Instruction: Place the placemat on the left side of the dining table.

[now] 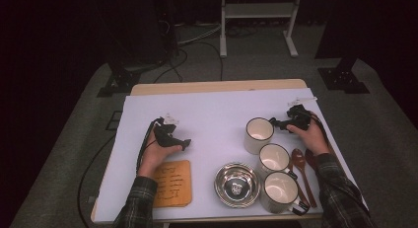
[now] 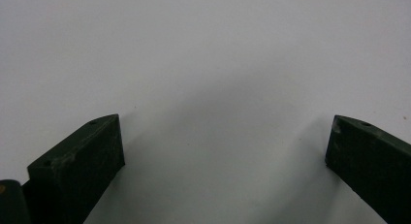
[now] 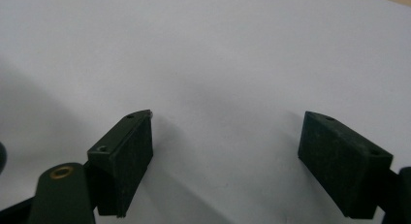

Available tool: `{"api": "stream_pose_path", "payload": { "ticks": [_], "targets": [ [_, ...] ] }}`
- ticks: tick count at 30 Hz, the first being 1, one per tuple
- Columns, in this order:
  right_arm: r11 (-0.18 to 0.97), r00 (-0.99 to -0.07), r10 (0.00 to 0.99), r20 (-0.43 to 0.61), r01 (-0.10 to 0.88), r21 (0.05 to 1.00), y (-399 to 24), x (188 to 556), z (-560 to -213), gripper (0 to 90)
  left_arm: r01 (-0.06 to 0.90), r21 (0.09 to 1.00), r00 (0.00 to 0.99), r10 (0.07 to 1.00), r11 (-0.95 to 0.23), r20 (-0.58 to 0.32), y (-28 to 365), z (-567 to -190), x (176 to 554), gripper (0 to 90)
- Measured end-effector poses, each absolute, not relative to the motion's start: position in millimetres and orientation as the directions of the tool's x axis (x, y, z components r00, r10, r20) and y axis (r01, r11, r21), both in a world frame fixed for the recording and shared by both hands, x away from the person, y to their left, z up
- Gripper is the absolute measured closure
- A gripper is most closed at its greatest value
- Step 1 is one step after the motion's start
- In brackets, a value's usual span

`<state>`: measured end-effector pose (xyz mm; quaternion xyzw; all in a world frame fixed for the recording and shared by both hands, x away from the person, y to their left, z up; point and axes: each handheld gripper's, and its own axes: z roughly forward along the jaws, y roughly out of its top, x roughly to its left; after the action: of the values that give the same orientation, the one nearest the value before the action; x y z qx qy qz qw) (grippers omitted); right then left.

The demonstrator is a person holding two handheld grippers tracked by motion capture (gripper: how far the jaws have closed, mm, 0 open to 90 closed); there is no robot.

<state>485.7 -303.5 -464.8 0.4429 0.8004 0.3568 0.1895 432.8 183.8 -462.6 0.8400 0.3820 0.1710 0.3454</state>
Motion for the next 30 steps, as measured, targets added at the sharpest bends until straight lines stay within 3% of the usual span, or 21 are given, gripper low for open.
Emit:
{"api": "stream_pose_path", "payload": {
  "ticks": [12,15,16,17,30],
  "targets": [
    [0.353,-0.537,0.843,0.016,0.575,0.738,-304,486,-465,18.3,0.534,0.705,0.641,0.767,-0.466,0.021,183,-460,431,1.9],
    [0.353,-0.537,0.843,0.015,0.575,0.738,-304,486,-465,18.4,0.536,0.704,0.642,0.766,-0.466,0.018,183,-457,429,14.9],
    [0.352,-0.536,0.844,0.015,0.575,0.738,-304,486,-465,18.4,0.533,0.708,0.642,0.767,-0.464,0.019,185,-454,428,14.9],
    [0.353,-0.536,0.844,0.013,0.575,0.738,-304,486,-465,18.4,0.536,0.708,0.638,0.77,-0.46,0.018,186,-453,428,25.5],
    [0.353,-0.537,0.844,0.014,0.575,0.738,-304,486,-465,18.4,0.538,0.707,0.66,0.751,-0.46,-0.014,188,-442,424,60.0]
  ]
}}
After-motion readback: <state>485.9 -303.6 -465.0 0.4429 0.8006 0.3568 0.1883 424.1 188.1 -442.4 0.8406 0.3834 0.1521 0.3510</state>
